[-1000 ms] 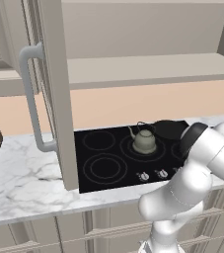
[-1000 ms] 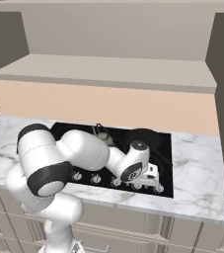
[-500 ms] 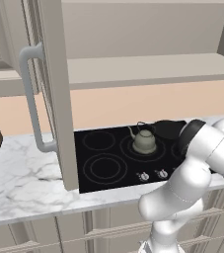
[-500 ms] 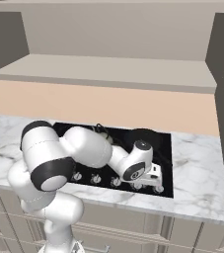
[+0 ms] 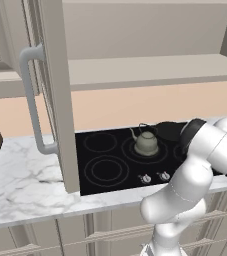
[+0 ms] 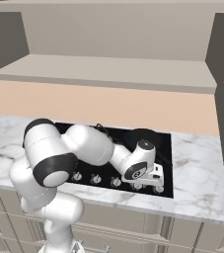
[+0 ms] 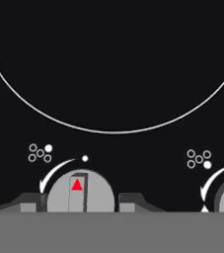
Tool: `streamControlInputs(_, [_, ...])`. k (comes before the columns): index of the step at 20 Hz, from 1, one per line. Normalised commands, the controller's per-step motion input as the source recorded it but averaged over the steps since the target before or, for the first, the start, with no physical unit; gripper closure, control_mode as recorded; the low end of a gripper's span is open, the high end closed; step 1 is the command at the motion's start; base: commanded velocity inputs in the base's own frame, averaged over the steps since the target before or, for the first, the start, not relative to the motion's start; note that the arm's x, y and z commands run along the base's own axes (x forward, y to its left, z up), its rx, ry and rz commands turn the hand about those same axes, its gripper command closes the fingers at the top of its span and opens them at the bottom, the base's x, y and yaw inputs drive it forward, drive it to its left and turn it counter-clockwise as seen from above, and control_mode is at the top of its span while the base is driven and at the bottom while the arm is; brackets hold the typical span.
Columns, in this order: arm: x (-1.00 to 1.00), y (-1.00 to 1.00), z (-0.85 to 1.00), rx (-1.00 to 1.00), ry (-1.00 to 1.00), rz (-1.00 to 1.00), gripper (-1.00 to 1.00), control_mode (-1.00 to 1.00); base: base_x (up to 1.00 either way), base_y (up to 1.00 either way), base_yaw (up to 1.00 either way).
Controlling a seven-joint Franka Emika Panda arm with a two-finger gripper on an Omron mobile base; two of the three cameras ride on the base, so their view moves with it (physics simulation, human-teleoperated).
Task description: Pick the pan from the cabinet and place it on the stove. Then turn on the stove burner for the pan.
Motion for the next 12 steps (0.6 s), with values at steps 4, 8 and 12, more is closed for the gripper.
streamControlInputs(4, [-0.08, 0.14, -0.38, 0.0, 0.0, 0.15, 1.0, -1.0, 0.0, 0.0, 0.0])
streamControlInputs(8, [-0.11, 0.2, -0.4, -0.01, 0.0, 0.19, 1.0, -1.0, 0.0, 0.0, 0.0])
streamControlInputs(12, [-0.1, 0.22, -0.4, -0.02, 0.0, 0.2, 1.0, -1.0, 0.0, 0.0, 0.0])
